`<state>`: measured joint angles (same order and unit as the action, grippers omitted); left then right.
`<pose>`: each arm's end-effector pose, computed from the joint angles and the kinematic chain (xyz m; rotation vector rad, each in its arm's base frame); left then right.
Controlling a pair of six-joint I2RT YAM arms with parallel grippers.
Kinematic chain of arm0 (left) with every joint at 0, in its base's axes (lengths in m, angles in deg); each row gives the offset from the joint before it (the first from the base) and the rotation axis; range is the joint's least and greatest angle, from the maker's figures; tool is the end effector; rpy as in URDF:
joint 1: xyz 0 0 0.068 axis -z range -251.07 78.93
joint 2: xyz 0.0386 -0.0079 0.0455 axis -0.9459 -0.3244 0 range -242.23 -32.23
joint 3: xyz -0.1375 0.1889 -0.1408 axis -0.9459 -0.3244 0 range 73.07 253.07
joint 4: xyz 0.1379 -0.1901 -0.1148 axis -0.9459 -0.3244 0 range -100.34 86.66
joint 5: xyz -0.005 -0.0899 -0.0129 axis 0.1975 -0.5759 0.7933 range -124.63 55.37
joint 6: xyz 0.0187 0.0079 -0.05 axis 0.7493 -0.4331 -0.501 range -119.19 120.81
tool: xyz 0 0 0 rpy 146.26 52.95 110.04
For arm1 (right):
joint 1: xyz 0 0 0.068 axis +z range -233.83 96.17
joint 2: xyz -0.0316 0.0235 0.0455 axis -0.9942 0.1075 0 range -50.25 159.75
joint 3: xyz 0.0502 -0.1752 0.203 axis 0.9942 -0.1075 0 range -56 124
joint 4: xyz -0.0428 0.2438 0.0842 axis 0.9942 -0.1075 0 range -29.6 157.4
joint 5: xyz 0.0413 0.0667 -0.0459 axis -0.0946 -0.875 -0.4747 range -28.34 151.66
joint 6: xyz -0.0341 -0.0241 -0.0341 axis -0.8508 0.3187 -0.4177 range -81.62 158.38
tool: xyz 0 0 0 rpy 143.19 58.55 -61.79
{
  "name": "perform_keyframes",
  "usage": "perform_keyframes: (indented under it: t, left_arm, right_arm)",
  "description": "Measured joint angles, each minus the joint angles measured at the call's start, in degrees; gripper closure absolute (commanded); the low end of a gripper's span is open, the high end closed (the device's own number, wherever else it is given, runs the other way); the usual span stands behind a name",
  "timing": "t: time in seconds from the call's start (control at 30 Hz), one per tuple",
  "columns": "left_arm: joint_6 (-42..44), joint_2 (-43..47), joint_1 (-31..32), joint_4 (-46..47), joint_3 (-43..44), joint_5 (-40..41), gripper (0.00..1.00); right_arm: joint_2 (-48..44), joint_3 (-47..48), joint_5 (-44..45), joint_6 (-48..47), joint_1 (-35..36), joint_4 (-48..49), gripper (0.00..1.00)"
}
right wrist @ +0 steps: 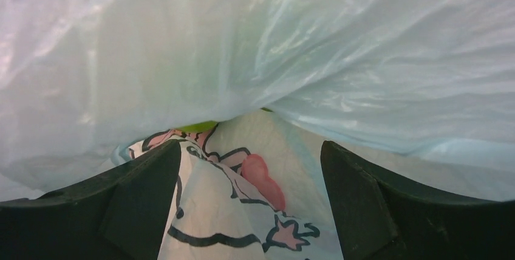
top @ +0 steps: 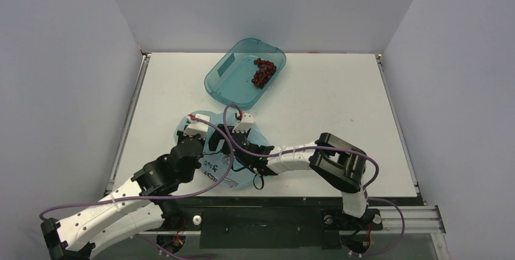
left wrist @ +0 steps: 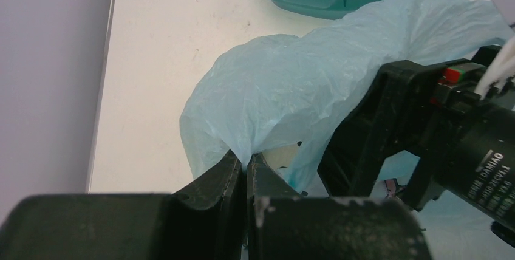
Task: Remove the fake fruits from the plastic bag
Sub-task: Adjust the plastic bag at the center of the board.
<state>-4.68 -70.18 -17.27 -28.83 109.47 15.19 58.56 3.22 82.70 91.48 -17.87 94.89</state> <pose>0.1075 -0.1007 0.2851 0.2698 1.8530 0.1814 0.1782 0.3683 0.1753 0.0251 2.0706 0.9988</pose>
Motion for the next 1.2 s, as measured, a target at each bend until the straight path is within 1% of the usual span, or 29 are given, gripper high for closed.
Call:
perform_keyframes:
  t: [0.17, 0.3, 0.4, 0.53, 0.6, 0.7, 0.93, 1.07, 1.2]
  left_arm:
    - [0.2, -0.4, 0.3, 0.0, 0.0, -1.1, 1.00]
    - [-0.1, -0.3, 0.3, 0.0, 0.1, -3.4, 1.00]
    - [-1.3, 0.0, 0.3, -1.0, 1.6, -7.7, 1.00]
    - [-5.1, -1.4, 0.3, -3.9, 8.7, -17.9, 1.00]
    - [-7.3, -1.7, 0.4, -4.4, 11.3, -20.4, 1.00]
    - [-10.0, -0.6, 0.5, -6.3, 11.1, -19.6, 1.00]
    - [-17.3, 3.4, 0.5, -15.3, 8.2, -11.8, 1.00]
    - [-21.0, 4.7, 0.3, -17.6, 8.3, -7.7, 1.00]
    - [-22.7, 3.5, 0.3, -18.6, 8.3, -6.2, 1.00]
  right_arm:
    - [2.3, 1.8, 0.4, 0.7, -0.8, 0.8, 0.22]
    - [2.6, 1.9, 0.3, 0.7, -1.4, 1.7, 0.19]
    - [2.6, 1.7, 0.3, 0.7, -2.1, 3.1, 0.15]
    - [2.5, -0.2, 0.2, 0.5, -2.7, 5.3, 0.13]
    - [2.5, -1.3, 0.1, 0.5, -2.7, 5.6, 0.12]
    - [2.5, -2.4, -0.4, 0.1, -2.5, 6.0, 0.11]
    - [2.5, -4.1, -2.9, -2.6, -2.2, 7.2, 0.10]
    - [2.5, -4.0, -3.9, -5.4, -2.1, 7.3, 0.09]
    - [3.3, -1.7, -4.9, -8.4, -1.8, 7.1, 0.09]
